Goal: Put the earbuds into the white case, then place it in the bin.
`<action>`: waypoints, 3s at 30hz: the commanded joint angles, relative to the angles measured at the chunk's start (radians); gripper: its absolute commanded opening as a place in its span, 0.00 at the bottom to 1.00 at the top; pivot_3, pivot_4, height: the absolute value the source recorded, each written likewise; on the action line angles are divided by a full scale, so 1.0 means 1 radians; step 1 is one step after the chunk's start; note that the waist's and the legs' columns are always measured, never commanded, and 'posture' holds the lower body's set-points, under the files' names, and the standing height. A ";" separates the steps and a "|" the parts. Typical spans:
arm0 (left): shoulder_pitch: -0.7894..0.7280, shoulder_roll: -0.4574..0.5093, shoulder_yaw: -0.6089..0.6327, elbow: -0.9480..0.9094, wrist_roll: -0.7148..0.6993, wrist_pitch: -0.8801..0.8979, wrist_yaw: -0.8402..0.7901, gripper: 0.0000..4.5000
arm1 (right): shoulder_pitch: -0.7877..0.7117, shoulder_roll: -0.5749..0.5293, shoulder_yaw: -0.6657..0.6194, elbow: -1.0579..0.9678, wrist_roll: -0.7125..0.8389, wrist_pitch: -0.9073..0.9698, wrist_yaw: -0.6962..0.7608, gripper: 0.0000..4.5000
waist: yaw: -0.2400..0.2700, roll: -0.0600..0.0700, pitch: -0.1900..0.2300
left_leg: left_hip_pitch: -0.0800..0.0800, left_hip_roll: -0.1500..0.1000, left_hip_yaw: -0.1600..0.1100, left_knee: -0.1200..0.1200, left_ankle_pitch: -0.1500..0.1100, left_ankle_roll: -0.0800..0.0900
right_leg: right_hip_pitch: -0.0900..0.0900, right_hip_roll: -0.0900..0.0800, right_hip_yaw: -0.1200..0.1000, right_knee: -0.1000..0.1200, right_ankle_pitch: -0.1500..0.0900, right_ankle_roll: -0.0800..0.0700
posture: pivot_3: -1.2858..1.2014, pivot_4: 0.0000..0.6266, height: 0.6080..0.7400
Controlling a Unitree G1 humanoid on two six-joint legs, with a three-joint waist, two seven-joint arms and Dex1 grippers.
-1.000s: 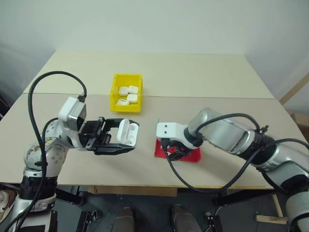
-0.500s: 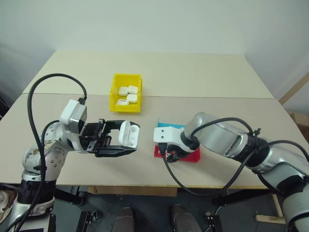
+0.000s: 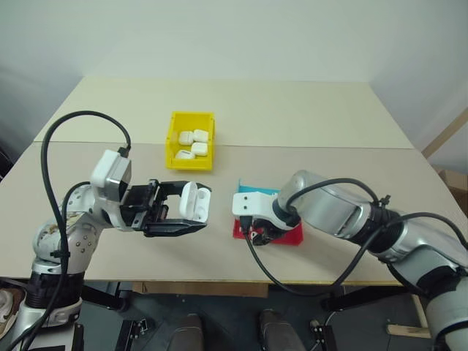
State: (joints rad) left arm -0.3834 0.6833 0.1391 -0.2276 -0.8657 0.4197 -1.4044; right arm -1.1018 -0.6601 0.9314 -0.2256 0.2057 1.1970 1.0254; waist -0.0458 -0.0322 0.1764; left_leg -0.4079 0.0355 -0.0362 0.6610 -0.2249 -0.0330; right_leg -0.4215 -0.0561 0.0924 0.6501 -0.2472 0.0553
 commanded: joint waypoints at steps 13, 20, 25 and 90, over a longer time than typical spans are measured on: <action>0.013 0.026 0.038 -0.050 -0.017 -0.001 0.018 0.63 | 0.033 0.006 -0.066 -0.018 -0.021 -0.012 0.004 0.13 | 0.000 0.000 0.000 | 0.001 0.000 0.000 0.000 0.000 0.000 | 0.000 0.000 0.000 0.000 0.000 0.000 | 0.52 0.24 1.00; -0.001 0.035 0.063 -0.054 -0.062 0.035 0.027 0.63 | 0.105 -0.044 -0.418 -0.157 0.172 0.156 0.029 0.13 | 0.003 0.000 0.000 | -0.001 0.000 -0.001 0.000 0.000 0.000 | 0.000 0.000 -0.001 -0.001 0.000 0.000 | 0.52 0.24 1.00; -0.020 0.029 0.068 -0.050 -0.094 0.062 0.033 0.63 | 0.236 0.044 -0.907 -0.247 0.347 0.159 -0.030 0.13 | 0.004 0.000 0.000 | 0.000 0.000 -0.001 0.000 0.000 0.000 | 0.002 0.000 -0.002 -0.001 0.000 0.000 | 0.52 0.24 1.00; -0.368 -0.055 -0.059 0.170 0.012 0.210 -0.012 0.63 | 0.386 0.249 -0.825 -0.361 0.490 -0.345 -0.458 0.13 | 0.000 0.000 0.000 | -0.001 0.000 -0.002 -0.001 0.000 0.000 | 0.001 0.001 -0.001 -0.001 0.000 0.000 | 0.52 0.24 1.00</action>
State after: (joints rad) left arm -0.7174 0.6201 0.0398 0.0103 -0.8135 0.6219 -1.4276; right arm -0.7239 -0.4046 0.0831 -0.5782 0.7052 0.8549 0.5643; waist -0.0460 -0.0324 0.1762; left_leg -0.4086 0.0357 -0.0380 0.6599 -0.2249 -0.0329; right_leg -0.4207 -0.0555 0.0910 0.6492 -0.2473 0.0554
